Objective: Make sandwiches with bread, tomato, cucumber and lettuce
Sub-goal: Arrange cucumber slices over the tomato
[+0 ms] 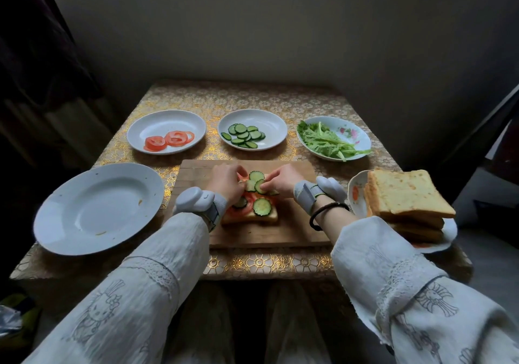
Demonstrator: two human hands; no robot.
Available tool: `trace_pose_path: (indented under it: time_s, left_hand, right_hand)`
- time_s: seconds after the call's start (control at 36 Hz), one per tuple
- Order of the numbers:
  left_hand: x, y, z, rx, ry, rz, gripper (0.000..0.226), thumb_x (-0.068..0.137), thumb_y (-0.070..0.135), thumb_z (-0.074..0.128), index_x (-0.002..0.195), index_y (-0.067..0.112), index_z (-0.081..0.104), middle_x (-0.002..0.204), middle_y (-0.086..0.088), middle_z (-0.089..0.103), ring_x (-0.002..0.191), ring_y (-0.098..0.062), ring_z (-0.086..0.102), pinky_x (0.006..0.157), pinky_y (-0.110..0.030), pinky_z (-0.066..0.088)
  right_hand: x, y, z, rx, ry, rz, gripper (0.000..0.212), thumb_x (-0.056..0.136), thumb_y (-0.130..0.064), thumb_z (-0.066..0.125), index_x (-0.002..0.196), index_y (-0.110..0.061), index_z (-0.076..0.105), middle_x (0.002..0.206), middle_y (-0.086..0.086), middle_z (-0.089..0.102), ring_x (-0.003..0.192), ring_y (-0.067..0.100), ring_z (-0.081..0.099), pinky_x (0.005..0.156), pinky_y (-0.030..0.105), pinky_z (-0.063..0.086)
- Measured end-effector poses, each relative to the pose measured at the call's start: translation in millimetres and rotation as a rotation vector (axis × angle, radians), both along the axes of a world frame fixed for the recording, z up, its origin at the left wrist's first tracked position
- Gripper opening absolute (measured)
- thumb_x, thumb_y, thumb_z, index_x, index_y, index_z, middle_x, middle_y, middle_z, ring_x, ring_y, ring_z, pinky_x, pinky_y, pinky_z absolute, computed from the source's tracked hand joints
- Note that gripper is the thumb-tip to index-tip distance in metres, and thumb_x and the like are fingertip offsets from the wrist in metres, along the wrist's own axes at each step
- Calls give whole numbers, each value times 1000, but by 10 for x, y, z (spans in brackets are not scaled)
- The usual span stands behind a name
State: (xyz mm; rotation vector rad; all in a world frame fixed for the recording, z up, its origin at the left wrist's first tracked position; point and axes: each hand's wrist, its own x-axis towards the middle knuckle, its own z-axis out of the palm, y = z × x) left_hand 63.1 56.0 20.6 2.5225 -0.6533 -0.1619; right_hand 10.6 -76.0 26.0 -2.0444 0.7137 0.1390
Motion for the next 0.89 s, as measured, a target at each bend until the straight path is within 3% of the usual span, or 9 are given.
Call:
trace_pose_path:
  time_s: [0.11,0.22,0.39,0.47,0.56,0.64,0.69,0.78,0.89]
  left_hand:
    - [-6,15,10,137,-45,-71,25,92,19,53,109,21,71,119,-13,54,119,-30,43,101,-33,35]
    - [-12,40,27,123,-27,-67,30,93,14,47,106,24,72,119,-12,52,119,-30,42,101,-35,35]
    - [-21,66,64,106,0,-59,34,93,10,43,105,23,72,121,-11,51,121,-28,40,103,-33,34]
    - [-21,73,70,102,2,-61,33,92,8,45,104,23,72,122,-9,51,121,-27,40,102,-34,35]
    - [-15,72,53,113,5,-74,33,92,7,46,104,25,72,123,-7,52,121,-25,40,101,-34,35]
    - [-10,86,37,115,17,-83,34,93,8,47,106,26,72,123,-6,53,120,-25,41,100,-33,36]
    - [-11,98,33,100,35,-83,34,92,7,47,108,24,72,124,-7,53,121,-25,40,101,-33,35]
    - [-23,114,31,62,52,-63,37,90,3,46,109,22,71,124,-8,55,121,-26,42,102,-35,37]
    - [9,114,-13,-49,60,2,46,82,-4,41,102,19,75,120,-9,64,115,-30,53,102,-40,44]
  right_hand:
    - [-5,18,13,-106,2,55,39,81,-15,73,116,-1,63,94,6,58,85,17,53,60,21,42]
    - [-16,11,45,-234,-31,71,25,87,-15,63,109,-4,65,96,7,65,85,20,58,58,22,43]
    - [-57,-31,65,-341,-18,117,23,88,-8,57,105,-8,73,108,10,71,100,24,64,82,30,52]
    - [-68,-37,77,-314,-23,121,20,87,-11,62,104,-7,73,97,9,69,85,16,58,65,22,48]
    - [-57,-44,75,-287,-49,90,23,87,-18,64,105,-7,72,107,11,71,83,14,55,66,22,45]
    - [-41,-40,84,-225,-75,53,24,87,-16,60,107,-6,71,93,7,66,66,11,52,57,19,42]
    - [-40,-27,99,-157,-82,38,25,88,-9,55,107,-5,70,90,4,61,67,12,54,53,17,43]
    - [-46,0,123,-58,-93,26,26,88,-2,51,107,-4,69,92,8,61,80,20,59,63,25,54]
    - [-31,47,137,-31,-128,29,27,86,6,51,104,-1,69,92,12,62,81,23,61,72,31,57]
